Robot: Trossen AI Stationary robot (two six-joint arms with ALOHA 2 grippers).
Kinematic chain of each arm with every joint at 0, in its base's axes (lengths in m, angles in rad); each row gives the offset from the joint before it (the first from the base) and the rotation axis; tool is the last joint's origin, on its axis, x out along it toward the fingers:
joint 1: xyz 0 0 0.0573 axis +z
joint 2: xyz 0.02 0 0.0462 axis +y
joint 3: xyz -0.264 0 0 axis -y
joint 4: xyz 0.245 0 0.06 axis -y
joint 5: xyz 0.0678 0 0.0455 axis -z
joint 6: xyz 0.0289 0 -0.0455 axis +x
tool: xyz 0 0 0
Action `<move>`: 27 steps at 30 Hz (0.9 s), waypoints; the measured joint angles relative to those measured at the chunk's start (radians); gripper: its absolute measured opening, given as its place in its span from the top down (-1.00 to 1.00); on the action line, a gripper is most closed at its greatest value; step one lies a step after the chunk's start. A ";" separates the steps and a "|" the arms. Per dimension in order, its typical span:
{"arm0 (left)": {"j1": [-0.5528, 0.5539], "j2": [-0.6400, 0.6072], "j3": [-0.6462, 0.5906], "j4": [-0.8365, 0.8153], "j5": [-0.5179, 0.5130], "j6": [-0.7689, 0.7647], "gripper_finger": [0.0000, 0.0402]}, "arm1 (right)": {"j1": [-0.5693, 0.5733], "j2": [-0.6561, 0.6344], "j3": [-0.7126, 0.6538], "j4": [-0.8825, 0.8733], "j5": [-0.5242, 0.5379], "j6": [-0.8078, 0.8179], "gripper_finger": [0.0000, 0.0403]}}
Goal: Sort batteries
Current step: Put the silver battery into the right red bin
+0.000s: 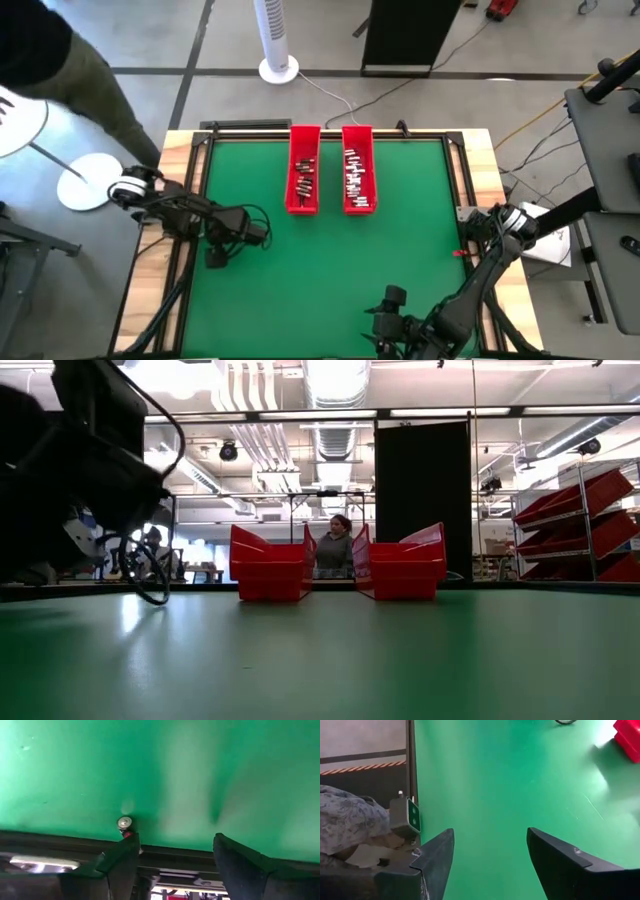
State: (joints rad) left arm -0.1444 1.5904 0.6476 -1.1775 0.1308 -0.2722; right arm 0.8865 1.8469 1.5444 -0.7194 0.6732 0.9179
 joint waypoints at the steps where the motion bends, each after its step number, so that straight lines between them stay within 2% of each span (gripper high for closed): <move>1: 0.008 0.015 0.000 0.000 -0.011 -0.010 -0.15 | 0.000 0.000 0.000 -0.001 0.000 -0.001 -0.21; 4: 0.031 0.067 0.002 0.001 -0.035 -0.022 -0.15 | -0.001 0.001 0.000 0.000 0.000 -0.005 -0.19; 11: 0.034 0.154 0.018 0.004 -0.002 0.013 -0.15 | 0.019 0.012 0.000 0.000 -0.002 0.031 -0.18; 20: 0.034 0.165 0.083 0.014 0.049 -0.032 -0.15 | 0.038 0.015 -0.001 0.000 -0.001 0.061 -0.15; 27: 0.086 0.161 0.111 -0.091 0.040 -0.099 -0.15 | 0.031 0.015 -0.001 0.000 0.001 0.031 -0.14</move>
State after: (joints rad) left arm -0.0582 1.7515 0.7587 -1.2680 0.1707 -0.3712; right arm 0.9170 1.8622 1.5436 -0.7199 0.6740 0.9488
